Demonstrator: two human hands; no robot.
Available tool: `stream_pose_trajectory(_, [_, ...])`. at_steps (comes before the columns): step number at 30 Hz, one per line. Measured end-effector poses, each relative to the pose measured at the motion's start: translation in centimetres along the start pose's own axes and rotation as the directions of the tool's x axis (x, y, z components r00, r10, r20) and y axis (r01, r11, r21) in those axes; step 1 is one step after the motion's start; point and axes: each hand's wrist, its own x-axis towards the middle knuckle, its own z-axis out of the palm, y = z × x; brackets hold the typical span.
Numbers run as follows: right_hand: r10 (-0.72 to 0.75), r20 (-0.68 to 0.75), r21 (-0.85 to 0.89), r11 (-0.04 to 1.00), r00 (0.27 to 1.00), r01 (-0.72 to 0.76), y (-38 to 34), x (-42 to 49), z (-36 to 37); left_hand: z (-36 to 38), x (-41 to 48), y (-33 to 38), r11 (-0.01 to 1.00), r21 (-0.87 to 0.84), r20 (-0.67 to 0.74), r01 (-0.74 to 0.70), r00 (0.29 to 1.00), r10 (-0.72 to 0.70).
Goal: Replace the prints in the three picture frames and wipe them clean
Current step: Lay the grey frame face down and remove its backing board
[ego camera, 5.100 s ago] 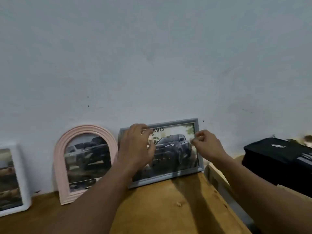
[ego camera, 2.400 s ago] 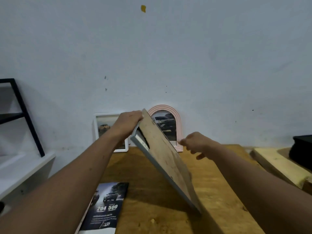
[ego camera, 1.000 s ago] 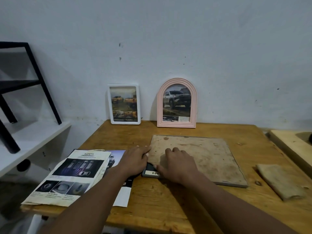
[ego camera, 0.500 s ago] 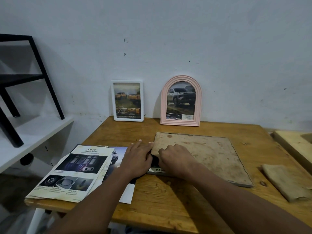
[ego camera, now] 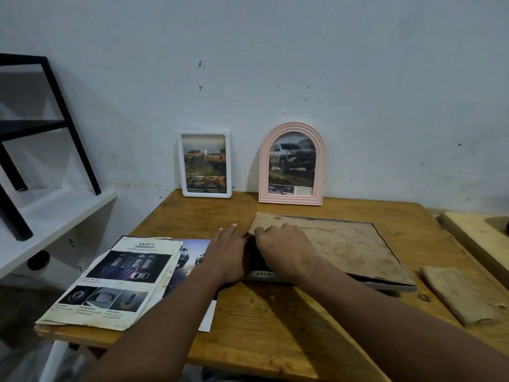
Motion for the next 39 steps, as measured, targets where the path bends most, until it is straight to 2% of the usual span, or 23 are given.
stream_pose_trajectory(5, [-0.099,0.08,0.022,0.995,0.992,0.097,-1.0,-0.8,0.0,0.3,0.5,-0.3,0.998,0.065,0.022,-0.003,1.0,0.001])
stream_pose_trajectory(7, [-0.093,0.065,0.018,0.996,0.993,0.092,-1.2,-0.8,-0.1,0.7,0.5,-0.6,0.997,0.073,0.043,-0.003,0.999,0.0])
stream_pose_trajectory(10, [-0.035,-0.078,0.005,0.999,0.996,0.036,-0.7,-0.4,0.1,0.8,0.2,-0.6,0.999,0.043,0.019,-0.017,1.0,0.016])
stream_pose_trajectory(14, [0.095,-0.291,-0.013,0.995,0.952,-0.103,1.2,-0.3,-0.8,0.4,0.1,-0.7,0.999,-0.029,-0.017,0.014,1.0,-0.014])
stream_pose_trajectory(20, [0.091,-0.381,0.004,0.995,0.92,-0.097,2.6,-1.2,-0.4,0.4,0.2,-0.6,0.997,-0.039,-0.063,0.07,0.995,-0.073])
stream_pose_trajectory(24, [0.049,-0.311,-0.021,0.998,0.949,-0.058,2.4,-1.9,0.7,0.2,0.2,-0.1,0.994,-0.014,-0.075,0.104,0.992,-0.105])
stream_pose_trajectory(28, [0.008,-0.124,-0.001,1.0,0.992,-0.008,2.8,-2.2,1.6,0.2,0.7,0.1,0.986,-0.017,-0.044,0.168,0.985,-0.168])
stream_pose_trajectory(35, [-0.052,0.039,-0.047,0.997,0.998,0.054,5.3,-4.3,4.1,0.1,1.7,-0.1,0.989,-0.059,-0.097,0.139,0.985,-0.144])
stream_pose_trajectory(39, [-0.053,0.147,0.066,0.997,0.988,0.043,6.9,-5.4,4.8,0.3,2.1,-0.4,0.989,-0.064,-0.086,0.132,0.987,-0.138])
